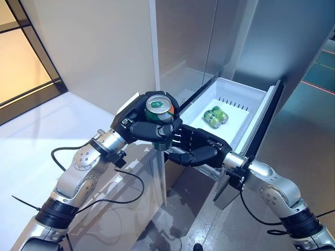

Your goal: Put drinks into fridge and close the fridge

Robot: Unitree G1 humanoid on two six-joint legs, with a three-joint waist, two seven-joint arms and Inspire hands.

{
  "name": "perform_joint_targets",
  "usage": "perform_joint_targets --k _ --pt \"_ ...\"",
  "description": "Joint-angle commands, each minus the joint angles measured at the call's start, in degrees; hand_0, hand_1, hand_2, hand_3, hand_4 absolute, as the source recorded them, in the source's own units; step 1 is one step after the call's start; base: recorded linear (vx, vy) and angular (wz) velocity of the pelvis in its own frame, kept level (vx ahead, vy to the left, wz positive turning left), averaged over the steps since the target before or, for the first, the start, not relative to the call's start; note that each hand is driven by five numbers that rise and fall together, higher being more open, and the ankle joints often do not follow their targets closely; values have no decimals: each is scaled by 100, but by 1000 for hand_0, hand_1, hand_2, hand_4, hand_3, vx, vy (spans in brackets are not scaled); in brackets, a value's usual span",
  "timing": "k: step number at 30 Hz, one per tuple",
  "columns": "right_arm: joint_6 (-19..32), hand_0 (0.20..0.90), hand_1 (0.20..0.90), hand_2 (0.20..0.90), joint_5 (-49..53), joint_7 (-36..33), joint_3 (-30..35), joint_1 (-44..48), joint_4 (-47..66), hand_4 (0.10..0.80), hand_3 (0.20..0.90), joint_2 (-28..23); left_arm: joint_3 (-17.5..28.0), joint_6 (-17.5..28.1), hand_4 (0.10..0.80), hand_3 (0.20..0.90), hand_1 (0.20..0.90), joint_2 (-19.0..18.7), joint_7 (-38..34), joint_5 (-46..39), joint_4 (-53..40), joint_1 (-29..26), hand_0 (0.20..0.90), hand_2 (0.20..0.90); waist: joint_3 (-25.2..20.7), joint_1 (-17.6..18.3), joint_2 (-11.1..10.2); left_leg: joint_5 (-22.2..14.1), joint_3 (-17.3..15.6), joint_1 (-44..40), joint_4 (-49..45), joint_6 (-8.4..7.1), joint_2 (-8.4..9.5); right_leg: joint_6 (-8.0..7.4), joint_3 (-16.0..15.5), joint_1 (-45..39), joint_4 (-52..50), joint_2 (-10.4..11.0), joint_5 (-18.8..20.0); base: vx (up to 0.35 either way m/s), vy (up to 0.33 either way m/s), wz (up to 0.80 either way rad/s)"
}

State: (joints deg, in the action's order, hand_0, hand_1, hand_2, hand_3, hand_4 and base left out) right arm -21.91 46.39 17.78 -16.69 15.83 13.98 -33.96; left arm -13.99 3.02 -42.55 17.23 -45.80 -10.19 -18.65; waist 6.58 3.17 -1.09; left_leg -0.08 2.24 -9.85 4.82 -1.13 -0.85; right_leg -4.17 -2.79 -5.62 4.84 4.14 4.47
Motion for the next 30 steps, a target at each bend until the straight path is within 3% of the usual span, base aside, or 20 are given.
perform_joint_targets --k 1,12,21,30 --pt "414 900 900 900 247 73 -344 1133 317 800 900 260 -16 593 100 200 300 386 201 -786 -597 -1482 300 300 -580 -39 -108 1 -684 94 18 115 93 -8 185 -182 16 -46 -62 0 0 0" --pt "321 900 900 900 911 -164 -962 1483 215 800 900 655 -694 164 100 200 300 797 415 -1060 -658 -1671 300 300 -590 -57 -107 8 -710 75 18 146 105 -5 209 -195 16 -50 -50 0 0 0" --pt "72 900 900 900 2158 -331 -1300 1433 160 800 900 1080 -1034 176 100 200 300 983 363 -1167 -635 -1707 300 300 -611 -90 -111 20 -727 65 18 168 106 1 189 -209 16 -50 -47 0 0 0" --pt "223 900 900 900 2527 -501 -1486 1530 130 800 900 1300 -1234 139 100 200 300 1152 439 -1493 -568 -1702 300 300 -626 -88 -104 31 -752 42 18 173 103 12 198 -211 16 -56 -32 0 0 0"
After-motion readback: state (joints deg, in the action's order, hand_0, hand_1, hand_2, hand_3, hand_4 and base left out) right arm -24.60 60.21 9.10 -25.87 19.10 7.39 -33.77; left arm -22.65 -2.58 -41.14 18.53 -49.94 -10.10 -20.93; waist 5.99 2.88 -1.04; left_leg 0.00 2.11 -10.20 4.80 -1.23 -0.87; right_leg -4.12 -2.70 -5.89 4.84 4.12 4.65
